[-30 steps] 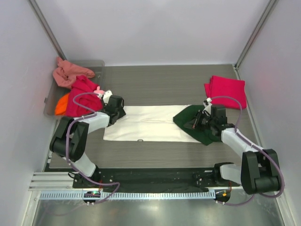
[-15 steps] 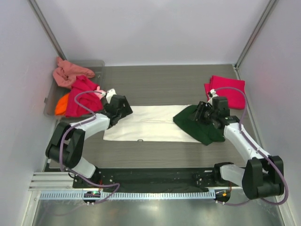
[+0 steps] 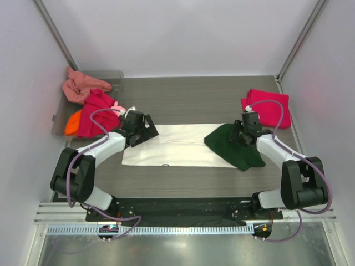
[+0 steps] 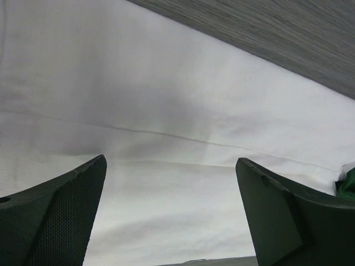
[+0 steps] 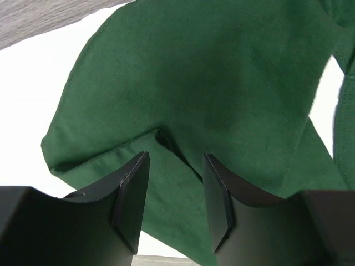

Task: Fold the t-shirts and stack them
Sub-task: Fold the tshirt

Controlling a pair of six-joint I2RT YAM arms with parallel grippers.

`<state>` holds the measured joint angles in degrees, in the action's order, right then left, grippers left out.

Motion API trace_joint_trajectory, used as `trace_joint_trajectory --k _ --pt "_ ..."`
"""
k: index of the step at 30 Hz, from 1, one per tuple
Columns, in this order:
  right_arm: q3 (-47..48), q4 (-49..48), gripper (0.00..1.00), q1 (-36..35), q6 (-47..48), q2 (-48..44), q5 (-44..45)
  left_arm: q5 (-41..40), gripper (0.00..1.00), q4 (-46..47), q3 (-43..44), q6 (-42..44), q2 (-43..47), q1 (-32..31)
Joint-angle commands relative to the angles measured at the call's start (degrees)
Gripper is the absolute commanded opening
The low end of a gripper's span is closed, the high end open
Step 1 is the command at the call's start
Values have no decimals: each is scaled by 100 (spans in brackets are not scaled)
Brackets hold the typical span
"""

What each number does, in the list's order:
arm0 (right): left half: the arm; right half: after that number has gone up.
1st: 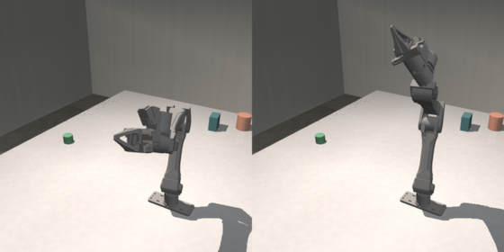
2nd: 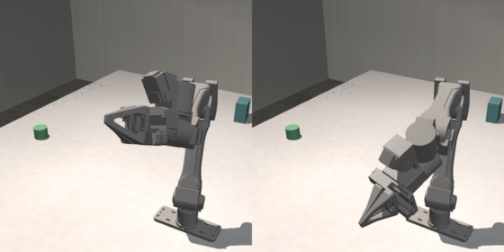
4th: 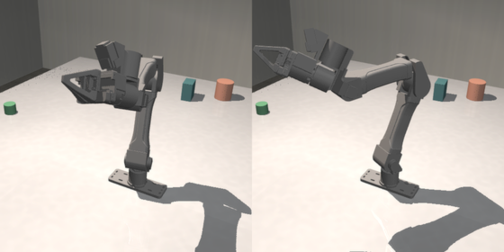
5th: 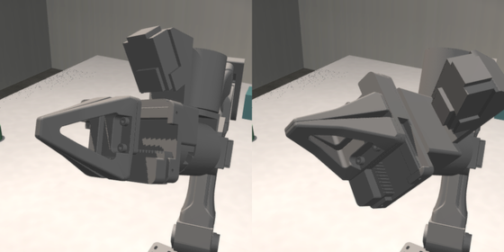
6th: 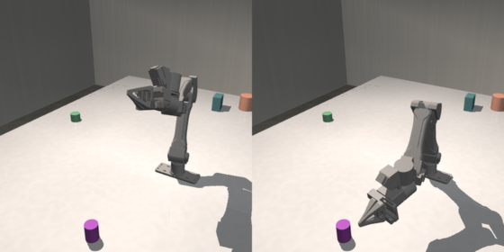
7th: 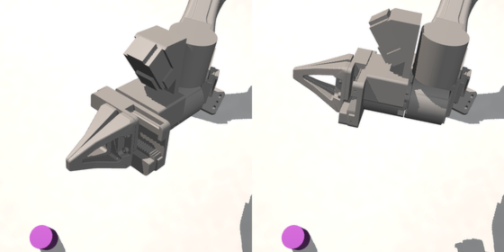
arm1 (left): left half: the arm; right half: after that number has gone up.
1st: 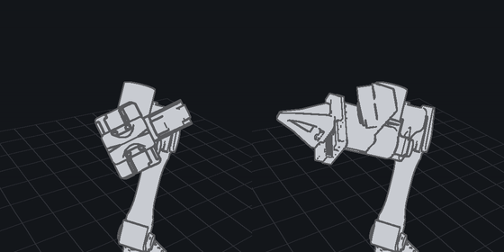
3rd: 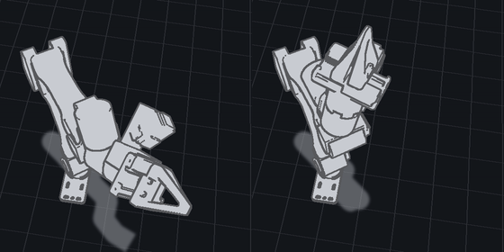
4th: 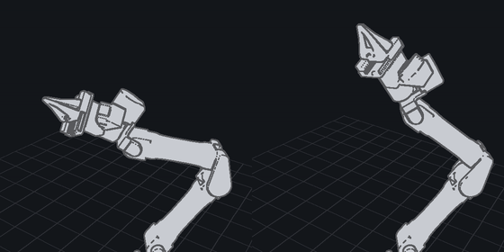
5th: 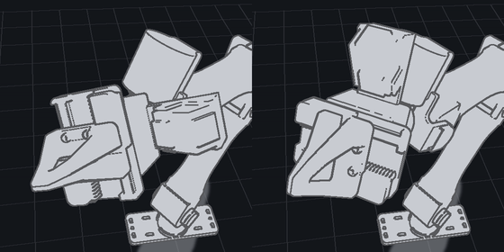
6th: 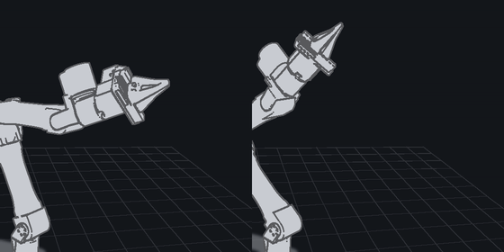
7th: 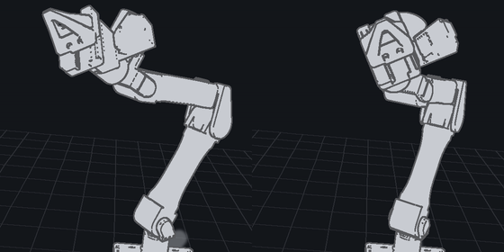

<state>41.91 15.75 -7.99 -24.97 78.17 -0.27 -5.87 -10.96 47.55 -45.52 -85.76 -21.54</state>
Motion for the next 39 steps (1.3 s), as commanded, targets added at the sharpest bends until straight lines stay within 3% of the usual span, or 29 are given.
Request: trace_joint_trajectory --k 1,5,11,12,13,15,16,18,27,35,38,39 --pt "274 -344 49 -203 36 180 414 569 100 -117 255 192 85 -17" --pt "221 -511 48 -326 19 461 239 798 100 497 -114 139 304 -131" --pt "151 -590 42 -432 71 550 116 431 100 885 -491 315 779 -228" --pt "133 -608 39 -440 80 541 98 368 100 981 -544 324 945 -254" --pt "133 -617 27 -440 71 533 106 341 100 1017 -597 342 1025 -254" --pt "107 -617 17 -449 89 454 106 280 99 1061 -729 359 1174 -263" --pt "89 -617 8 -449 80 410 106 244 100 1070 -773 377 1288 -263" --pt "28 -582 1 -467 63 235 -120 262 99 1280 -878 412 1359 -289" --pt "-621 -274 1 -712 -288 -890 -1465 569 88 1518 -861 553 1167 -412" --pt "-1396 -485 3 -933 -824 -1585 -3099 569 89 1641 -870 649 1131 -491" --pt "-1449 -241 22 -950 -799 -1717 -3268 561 91 1659 -870 676 1105 -500" --pt "-1397 -152 42 -950 -764 -1796 -3242 552 91 1659 -870 702 1096 -509"
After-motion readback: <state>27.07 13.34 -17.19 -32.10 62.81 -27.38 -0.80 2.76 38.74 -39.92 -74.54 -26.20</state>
